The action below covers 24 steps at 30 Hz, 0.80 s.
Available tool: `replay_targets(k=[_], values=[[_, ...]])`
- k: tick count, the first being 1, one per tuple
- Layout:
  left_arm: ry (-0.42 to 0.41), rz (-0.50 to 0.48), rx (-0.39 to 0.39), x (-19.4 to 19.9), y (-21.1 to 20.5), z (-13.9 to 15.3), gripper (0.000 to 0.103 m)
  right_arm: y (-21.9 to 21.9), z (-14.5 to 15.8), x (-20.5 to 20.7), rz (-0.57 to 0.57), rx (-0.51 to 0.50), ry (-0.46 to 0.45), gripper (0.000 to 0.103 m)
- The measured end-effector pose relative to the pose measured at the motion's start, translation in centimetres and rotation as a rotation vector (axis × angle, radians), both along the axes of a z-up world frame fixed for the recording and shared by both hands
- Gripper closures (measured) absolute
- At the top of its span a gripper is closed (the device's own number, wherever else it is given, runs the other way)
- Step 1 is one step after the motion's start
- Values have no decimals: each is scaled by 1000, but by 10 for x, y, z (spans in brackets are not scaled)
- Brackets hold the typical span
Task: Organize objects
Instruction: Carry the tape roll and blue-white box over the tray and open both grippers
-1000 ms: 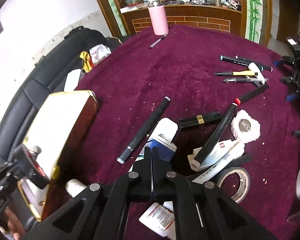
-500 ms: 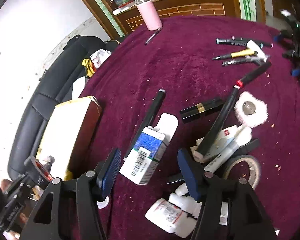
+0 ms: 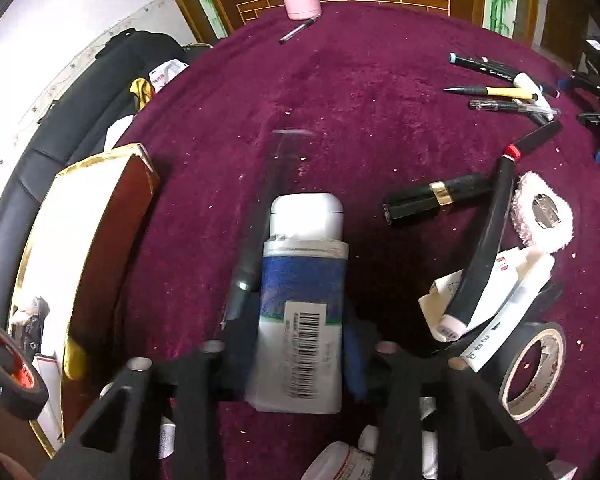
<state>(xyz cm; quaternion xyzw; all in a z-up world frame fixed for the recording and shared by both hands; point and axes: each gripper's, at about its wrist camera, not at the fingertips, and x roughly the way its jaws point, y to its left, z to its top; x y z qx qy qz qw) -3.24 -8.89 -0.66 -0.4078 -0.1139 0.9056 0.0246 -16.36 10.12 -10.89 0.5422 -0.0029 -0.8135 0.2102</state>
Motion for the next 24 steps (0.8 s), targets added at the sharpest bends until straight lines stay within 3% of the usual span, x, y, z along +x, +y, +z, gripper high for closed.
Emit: replay_targets(k=[13,24], values=[[3,18,-5,4,-9,2,91,20,54,30,24,-132,138,66],[12,61,-26,15,-26,8,91,-15,81,66,162,-174,204,66]])
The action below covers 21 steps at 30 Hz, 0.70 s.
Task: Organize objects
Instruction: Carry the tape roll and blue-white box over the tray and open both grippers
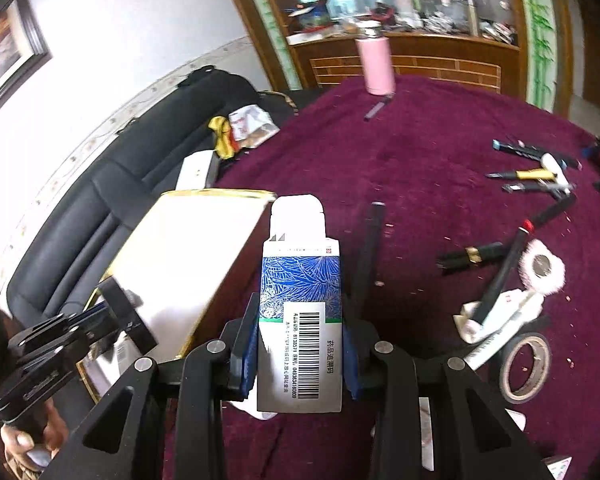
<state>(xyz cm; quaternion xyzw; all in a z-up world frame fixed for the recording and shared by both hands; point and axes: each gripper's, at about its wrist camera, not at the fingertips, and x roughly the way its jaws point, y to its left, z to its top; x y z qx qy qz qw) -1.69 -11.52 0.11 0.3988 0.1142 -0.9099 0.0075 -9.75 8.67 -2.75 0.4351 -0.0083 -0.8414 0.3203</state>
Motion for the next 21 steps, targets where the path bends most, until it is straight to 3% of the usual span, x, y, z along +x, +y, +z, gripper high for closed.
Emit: replay_targets(k=[9,21], values=[[1,114,-5,18,-49,6,91,-36,6,25,121,-11,24,66],[-12,227,0,35,-100,3,91,-63,5,47,202,-2,35,66]])
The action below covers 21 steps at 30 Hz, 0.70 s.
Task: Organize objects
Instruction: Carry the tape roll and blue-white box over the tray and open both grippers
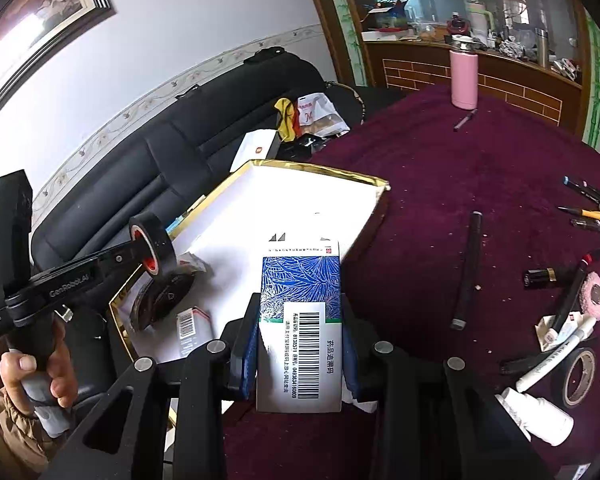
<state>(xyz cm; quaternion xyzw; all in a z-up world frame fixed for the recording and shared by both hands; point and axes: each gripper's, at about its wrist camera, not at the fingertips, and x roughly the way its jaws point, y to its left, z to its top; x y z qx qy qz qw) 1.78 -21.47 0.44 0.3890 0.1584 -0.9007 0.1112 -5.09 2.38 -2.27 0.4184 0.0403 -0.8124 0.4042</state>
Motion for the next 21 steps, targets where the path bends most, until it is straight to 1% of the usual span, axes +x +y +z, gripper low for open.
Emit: replay_targets(k=[10,17,21], values=[[-48,10,27,0,-6,-21,91,-27,-6,16,68,19,5,66],[-76,-19,26,-12,3,-36,91,-35,-15,15,70,37,-8,66],[-112,-40,19,-26,7,-51,91,-35,-15,15,67,44,-11,66]])
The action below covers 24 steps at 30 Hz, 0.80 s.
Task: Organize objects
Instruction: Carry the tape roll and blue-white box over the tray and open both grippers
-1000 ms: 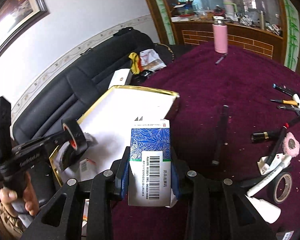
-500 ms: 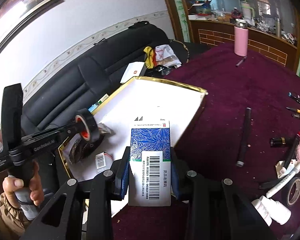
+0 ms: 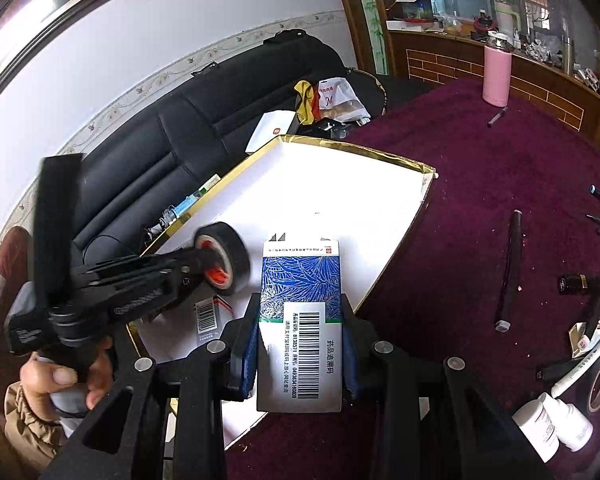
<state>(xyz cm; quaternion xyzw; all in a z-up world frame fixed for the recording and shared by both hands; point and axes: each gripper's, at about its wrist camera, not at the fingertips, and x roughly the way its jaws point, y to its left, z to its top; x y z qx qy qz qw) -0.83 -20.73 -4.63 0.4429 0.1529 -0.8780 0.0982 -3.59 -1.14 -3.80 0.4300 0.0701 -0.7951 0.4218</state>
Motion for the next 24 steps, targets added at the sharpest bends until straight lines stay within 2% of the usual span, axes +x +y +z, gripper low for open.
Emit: replay_targets(k=[4,11,16,24], values=[[-55,-29,-3,-8,8,-17,91,-2,-2,0,2,11,-4,66],[-103,-52,-27,20,14,-13,91,-12,-8,-2,19,25,-14,66],[-112,-50,-32,36,10,-9,91,-26,-15,0,48,38,-21,66],[-129,-37,-28,34,6,-11,91,-33,-28,7,92,69,-25,64]])
